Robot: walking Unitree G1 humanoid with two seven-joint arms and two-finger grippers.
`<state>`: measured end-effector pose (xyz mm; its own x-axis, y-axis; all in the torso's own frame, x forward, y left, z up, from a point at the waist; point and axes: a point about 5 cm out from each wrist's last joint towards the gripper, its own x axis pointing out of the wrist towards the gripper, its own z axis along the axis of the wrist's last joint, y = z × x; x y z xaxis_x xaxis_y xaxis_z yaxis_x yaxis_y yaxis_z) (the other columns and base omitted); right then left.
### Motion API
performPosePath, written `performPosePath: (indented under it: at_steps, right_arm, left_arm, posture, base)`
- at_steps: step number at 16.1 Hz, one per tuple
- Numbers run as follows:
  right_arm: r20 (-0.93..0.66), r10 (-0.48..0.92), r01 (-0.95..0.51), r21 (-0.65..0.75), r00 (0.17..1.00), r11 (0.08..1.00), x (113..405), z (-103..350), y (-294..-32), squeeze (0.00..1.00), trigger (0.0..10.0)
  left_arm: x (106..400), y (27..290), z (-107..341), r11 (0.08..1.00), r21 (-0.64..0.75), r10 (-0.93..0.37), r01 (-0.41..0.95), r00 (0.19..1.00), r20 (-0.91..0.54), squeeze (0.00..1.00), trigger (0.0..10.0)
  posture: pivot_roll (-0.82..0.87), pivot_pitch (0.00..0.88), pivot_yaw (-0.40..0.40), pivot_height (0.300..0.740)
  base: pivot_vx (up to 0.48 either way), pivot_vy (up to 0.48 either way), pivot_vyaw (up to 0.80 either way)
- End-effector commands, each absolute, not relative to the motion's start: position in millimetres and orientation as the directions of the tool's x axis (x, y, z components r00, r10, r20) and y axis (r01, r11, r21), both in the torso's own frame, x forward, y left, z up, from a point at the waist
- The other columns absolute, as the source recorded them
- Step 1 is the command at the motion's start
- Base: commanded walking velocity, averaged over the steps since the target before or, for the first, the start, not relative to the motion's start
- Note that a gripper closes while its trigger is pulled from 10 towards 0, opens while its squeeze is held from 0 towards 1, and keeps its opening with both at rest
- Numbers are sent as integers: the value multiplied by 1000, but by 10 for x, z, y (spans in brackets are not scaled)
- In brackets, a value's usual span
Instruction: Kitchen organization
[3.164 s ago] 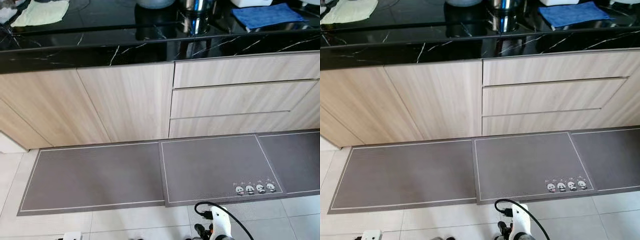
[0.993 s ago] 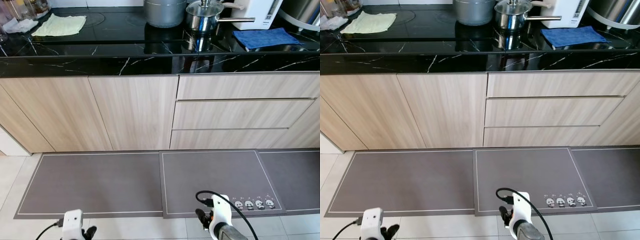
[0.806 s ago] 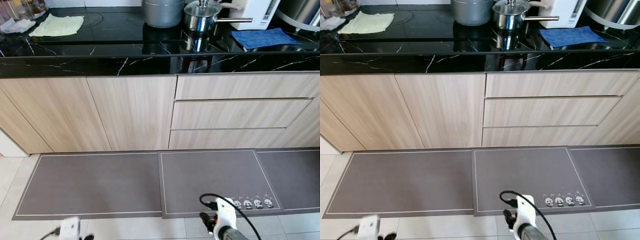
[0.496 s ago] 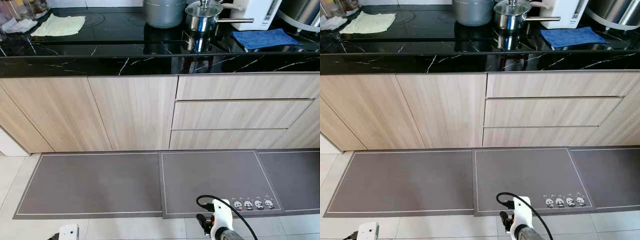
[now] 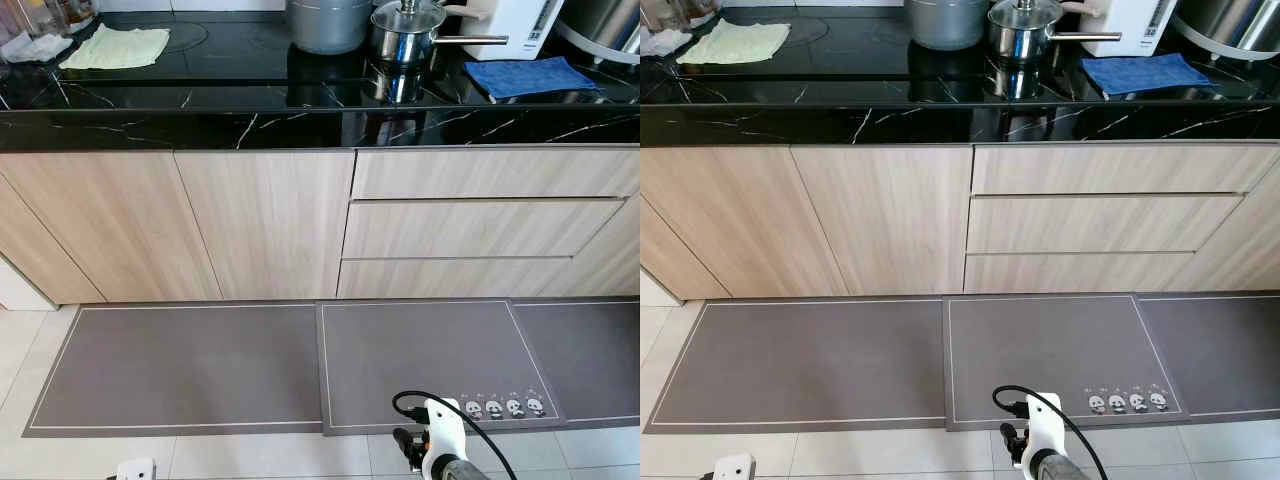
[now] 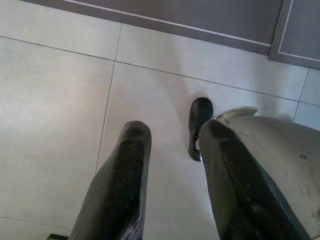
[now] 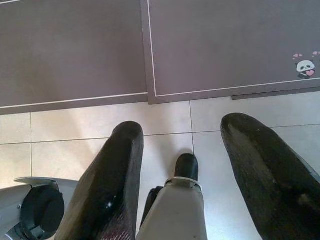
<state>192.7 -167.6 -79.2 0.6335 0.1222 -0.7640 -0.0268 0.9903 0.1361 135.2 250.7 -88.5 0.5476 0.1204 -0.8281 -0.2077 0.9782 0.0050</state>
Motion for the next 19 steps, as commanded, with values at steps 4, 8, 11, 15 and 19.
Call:
performPosePath:
  at_steps: [4,8,11,15,19]
  right_arm:
    - [-766,140,-28,157,627,987,1899,-809,-1632,0,10000]
    - [-765,141,-12,171,628,985,1891,-814,-1607,0,10000]
    - [-776,142,-32,155,614,987,1863,-831,-1594,0,10000]
    - [-773,140,-13,169,618,986,1871,-827,-1596,0,10000]
    - [-772,140,-49,141,620,989,1885,-818,-1611,0,10000]
  left_arm:
    - [1287,2505,-909,983,17,112,-182,526,-843,0,10000]
    - [1315,2497,-900,987,18,102,-161,533,-840,0,10000]
    - [1380,2401,-905,990,13,88,-141,542,-835,0,10000]
    - [1399,2364,-909,991,11,83,-136,544,-835,0,10000]
    - [1317,2401,-925,990,13,89,-143,536,-840,0,10000]
  posture:
    - [25,100,-17,740]
    - [37,107,-9,740]
    - [37,112,-7,740]
    - [34,113,-13,740]
    - [35,115,-22,740]
  base:
    - [0,0,309]
    - [0,-137,109]
    - [0,-306,0]
    - [0,-319,200]
    - [0,-324,0]
